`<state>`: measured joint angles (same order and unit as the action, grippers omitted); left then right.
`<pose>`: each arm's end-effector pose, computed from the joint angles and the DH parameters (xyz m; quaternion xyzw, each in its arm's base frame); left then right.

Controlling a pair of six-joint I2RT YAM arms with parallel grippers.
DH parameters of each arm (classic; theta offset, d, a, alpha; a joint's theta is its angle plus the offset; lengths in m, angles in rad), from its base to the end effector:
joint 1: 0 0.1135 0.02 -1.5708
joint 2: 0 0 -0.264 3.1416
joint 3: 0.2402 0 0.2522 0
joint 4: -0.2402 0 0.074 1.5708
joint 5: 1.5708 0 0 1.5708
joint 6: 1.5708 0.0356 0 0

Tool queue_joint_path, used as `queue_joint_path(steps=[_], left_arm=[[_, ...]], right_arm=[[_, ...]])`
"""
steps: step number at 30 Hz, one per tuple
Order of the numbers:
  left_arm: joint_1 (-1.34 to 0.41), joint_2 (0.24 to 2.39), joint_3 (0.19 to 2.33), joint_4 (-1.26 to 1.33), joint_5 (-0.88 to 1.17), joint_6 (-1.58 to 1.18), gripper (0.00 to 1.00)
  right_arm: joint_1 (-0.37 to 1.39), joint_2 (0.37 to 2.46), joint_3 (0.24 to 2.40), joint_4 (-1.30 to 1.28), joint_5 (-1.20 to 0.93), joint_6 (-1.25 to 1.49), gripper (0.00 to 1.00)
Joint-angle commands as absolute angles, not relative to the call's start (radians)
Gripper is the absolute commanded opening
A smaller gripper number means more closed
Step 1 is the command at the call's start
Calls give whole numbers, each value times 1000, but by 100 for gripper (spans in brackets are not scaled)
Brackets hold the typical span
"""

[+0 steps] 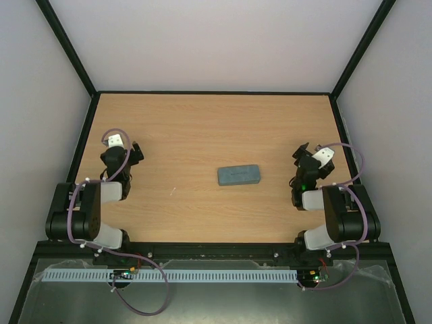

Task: Organize the sunglasses
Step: Reset both arms

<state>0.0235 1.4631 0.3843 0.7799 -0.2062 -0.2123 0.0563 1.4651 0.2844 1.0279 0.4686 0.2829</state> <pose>0.2640 0.0135 0.1564 -0.1548 0.7875 0.0267 0.5960 0.2458 -0.0023 0.1562 0.2337 0.7165 -0.0668 0.6539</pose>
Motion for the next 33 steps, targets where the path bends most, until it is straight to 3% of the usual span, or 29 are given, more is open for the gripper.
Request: queue_joint_path(steps=[1, 6, 9, 11, 13, 20, 24, 33], left_arm=[[39, 1483, 406, 896, -178, -165, 100], [27, 1535, 441, 901, -185, -135, 100], [20, 1527, 423, 914, -181, -130, 100], [17, 1512, 389, 961, -184, -124, 99], [-6, 1505, 350, 1025, -221, -112, 99], [-43, 1510, 334, 1077, -269, -81, 100], [-30, 1522, 196, 1332, -352, -130, 100], [-42, 1530, 214, 1302, -330, -106, 99]], right_arm=[[55, 1447, 222, 1201, 429, 247, 98], [55, 1465, 203, 1250, 363, 219, 99], [56, 1544, 136, 1475, 351, 194, 99], [57, 1502, 162, 1345, 351, 210, 99], [57, 1540, 161, 1419, 349, 195, 99], [58, 1524, 199, 1308, 341, 200, 98], [59, 1527, 196, 1320, 341, 198, 99], [58, 1527, 194, 1325, 342, 197, 99]])
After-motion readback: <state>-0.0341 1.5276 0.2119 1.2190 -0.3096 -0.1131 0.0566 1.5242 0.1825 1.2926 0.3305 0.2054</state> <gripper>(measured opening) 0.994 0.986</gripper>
